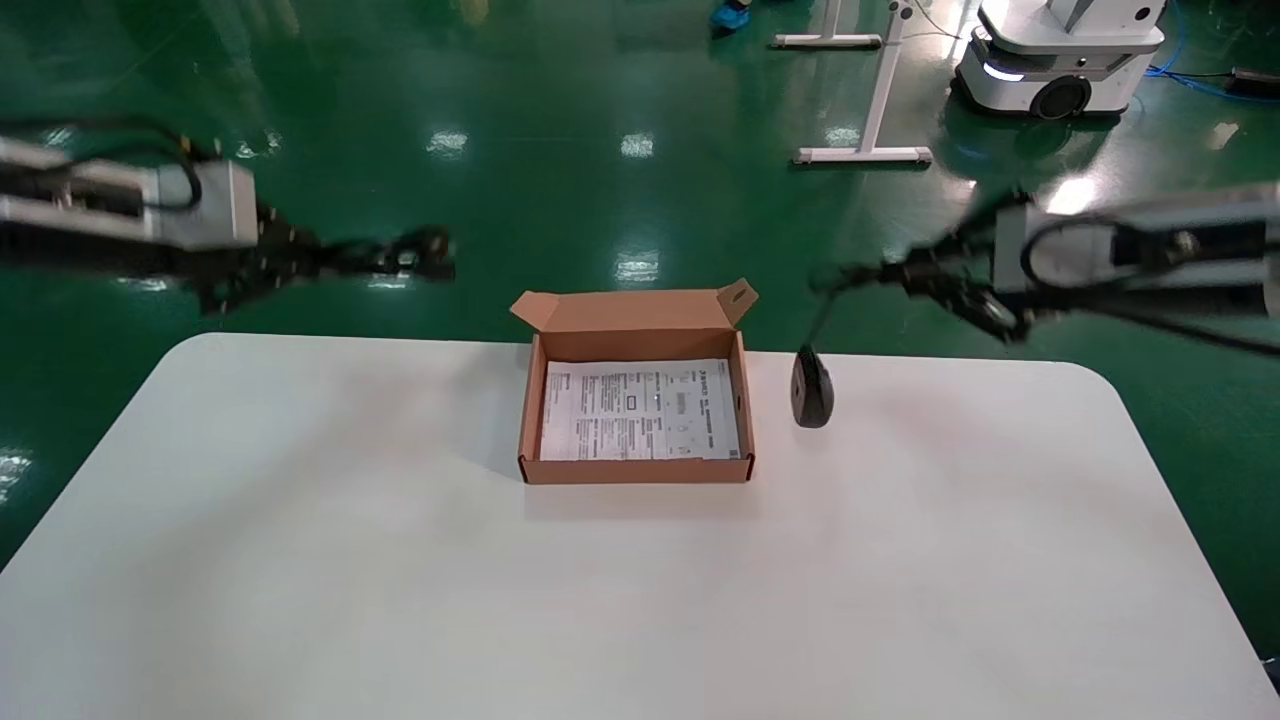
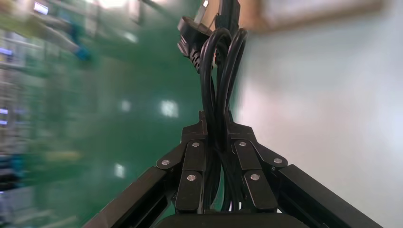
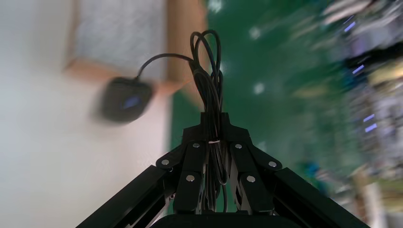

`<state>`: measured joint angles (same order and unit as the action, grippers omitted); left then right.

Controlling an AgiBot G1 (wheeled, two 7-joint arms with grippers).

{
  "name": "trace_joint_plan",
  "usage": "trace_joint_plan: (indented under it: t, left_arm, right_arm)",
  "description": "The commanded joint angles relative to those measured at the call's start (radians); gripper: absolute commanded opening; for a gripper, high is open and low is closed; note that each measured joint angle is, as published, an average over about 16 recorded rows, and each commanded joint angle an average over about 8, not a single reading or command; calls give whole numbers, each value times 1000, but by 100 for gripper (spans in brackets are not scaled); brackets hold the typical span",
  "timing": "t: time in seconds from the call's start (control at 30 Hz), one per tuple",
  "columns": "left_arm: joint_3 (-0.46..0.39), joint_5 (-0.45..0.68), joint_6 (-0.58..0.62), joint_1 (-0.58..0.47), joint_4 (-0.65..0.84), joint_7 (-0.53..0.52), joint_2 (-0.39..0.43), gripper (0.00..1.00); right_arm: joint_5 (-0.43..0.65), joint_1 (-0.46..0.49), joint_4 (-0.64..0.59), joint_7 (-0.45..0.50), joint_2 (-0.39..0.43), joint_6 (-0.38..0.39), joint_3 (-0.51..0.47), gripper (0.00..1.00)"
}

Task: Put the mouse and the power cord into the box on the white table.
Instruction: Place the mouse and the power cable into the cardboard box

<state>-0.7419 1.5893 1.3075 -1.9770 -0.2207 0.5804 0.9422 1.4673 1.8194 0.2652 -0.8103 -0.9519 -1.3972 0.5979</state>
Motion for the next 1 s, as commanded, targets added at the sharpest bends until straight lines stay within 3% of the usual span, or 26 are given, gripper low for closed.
trace_joint_plan:
  t: [0.03,0.3,1.0]
  left_arm:
    - [18,-23,-15,-25,-15,-17,0,0]
    - [76,-102,-78,-40,-70,-6,28,0]
    - [44,-47,-115,-67,46,69,54,0]
  right_arm:
    - [-21,27,21,8,-13,0,-15,0]
    - [-45,22,38,-2,-110,66,-29,0]
    - [1,-65,-147,-201,-376,228,9,0]
